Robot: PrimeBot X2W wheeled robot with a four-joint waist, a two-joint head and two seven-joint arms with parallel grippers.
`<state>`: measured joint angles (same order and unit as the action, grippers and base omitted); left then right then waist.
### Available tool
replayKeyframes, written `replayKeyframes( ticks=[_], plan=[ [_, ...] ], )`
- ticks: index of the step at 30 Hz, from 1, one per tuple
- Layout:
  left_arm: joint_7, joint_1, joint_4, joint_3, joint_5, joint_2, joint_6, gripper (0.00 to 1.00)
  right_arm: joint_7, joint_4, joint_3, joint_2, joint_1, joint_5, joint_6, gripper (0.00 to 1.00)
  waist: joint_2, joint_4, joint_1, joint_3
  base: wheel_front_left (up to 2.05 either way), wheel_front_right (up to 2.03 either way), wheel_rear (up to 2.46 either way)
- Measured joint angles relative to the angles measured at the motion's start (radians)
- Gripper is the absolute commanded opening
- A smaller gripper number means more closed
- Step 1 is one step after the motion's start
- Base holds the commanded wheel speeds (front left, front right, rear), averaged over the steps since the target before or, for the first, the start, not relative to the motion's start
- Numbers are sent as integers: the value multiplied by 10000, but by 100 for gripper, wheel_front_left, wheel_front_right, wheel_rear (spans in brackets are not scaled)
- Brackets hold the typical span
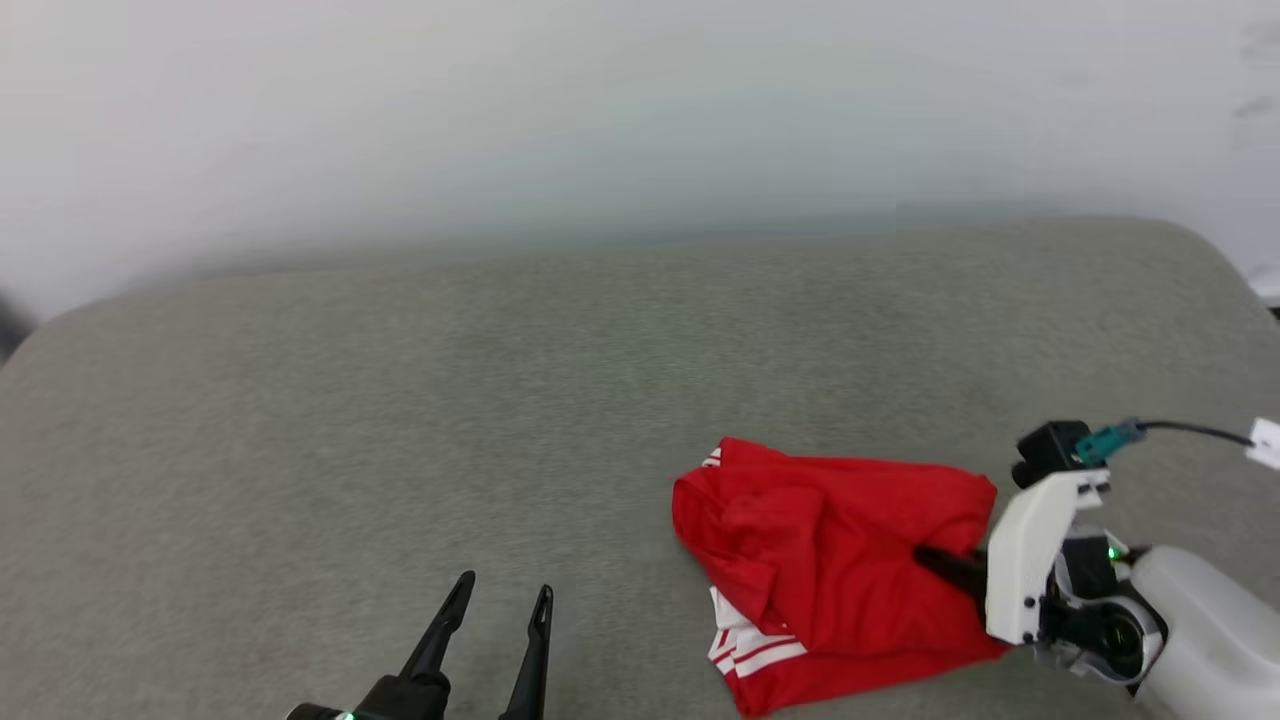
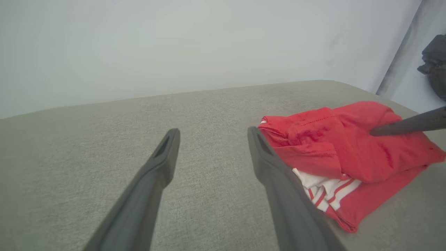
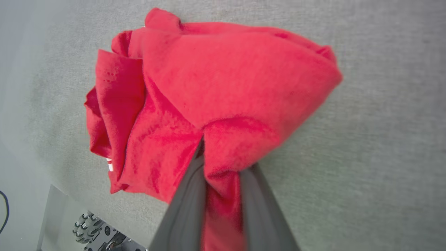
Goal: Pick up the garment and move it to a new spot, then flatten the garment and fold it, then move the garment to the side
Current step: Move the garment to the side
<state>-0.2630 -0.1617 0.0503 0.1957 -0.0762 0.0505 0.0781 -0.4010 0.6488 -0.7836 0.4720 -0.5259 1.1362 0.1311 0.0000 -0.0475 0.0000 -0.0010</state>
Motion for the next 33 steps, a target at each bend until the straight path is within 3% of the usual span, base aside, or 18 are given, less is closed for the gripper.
replayKeyframes(
  ticks=[16,21,27,33],
  plan=[
    [0,965,2,376,-265,-4,-33,100,366,-6,-1666,-399,-1973,-692,0,0,0,-3540,0,304,0,0,0],
    [0,1292,-10,339,-288,-6,-19,100,696,119,-2069,-537,-2255,-619,0,0,0,-4374,0,535,0,0,0],
    [0,1325,-130,190,-351,-6,12,100,1208,499,-2466,-700,-2429,-535,0,0,0,-4668,0,811,0,0,0],
    [0,1399,-566,-226,-267,-2,100,100,1670,1156,-2516,-410,-3192,-430,0,0,0,-4225,0,1180,0,0,0]
  ],
)
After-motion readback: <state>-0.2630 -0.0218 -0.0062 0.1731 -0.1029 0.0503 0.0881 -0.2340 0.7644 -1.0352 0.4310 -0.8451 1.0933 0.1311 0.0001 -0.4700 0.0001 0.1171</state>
